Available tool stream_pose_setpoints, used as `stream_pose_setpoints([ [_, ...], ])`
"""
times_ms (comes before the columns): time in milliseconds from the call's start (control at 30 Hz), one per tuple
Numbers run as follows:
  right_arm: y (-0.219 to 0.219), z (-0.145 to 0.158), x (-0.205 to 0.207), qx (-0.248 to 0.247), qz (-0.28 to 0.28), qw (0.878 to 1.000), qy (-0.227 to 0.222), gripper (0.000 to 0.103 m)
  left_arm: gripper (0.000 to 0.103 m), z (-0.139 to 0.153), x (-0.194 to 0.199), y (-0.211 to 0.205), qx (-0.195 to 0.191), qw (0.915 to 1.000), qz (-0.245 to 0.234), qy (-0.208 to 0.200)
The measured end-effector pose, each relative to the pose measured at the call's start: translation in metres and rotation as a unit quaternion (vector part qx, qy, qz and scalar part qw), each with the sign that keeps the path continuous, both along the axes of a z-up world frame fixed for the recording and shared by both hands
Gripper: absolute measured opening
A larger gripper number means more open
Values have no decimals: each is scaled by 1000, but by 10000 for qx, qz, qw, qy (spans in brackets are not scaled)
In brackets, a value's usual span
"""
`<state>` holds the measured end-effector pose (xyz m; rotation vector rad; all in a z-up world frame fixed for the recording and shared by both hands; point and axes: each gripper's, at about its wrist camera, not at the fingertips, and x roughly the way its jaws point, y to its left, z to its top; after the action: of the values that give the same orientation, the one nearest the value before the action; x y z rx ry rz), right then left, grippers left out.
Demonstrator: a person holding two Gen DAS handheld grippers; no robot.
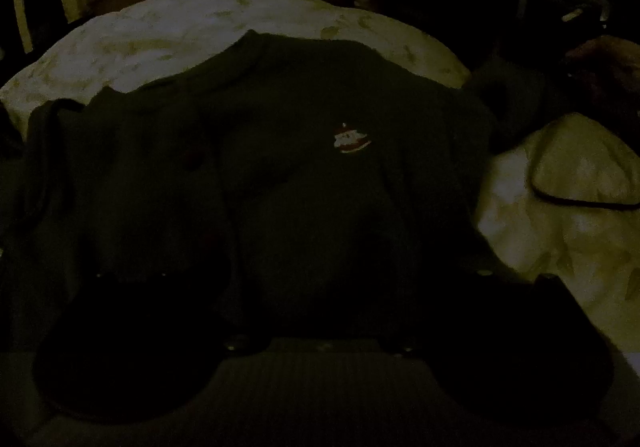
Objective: Fold small clothes
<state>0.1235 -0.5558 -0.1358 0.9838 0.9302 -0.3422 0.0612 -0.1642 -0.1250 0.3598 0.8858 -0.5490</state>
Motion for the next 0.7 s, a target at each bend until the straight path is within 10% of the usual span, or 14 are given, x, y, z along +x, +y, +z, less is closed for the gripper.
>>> stream_pose_setpoints([
  [67, 4, -13, 8, 230, 165, 9995, 142, 31, 103, 0, 0, 0, -17, 10000, 15, 33],
  [100, 5, -13, 5, 231, 95, 9996, 91, 19, 103, 1, 1, -1, -30, 10000, 28, 52],
  [267, -1, 34, -36, -688, -494, 9907, -1066, 17, 103, 6, -2, 2, -288, 9995, 88, 35],
  [433, -8, 120, -90, -1446, -748, 9473, -2759, 16, 103, 19, 3, 18, -969, 9943, 291, 344],
  [700, 46, 213, -88, -1590, 277, 9140, -3721, 16, 103, 45, 12, 55, -955, 9938, 566, 12],
])
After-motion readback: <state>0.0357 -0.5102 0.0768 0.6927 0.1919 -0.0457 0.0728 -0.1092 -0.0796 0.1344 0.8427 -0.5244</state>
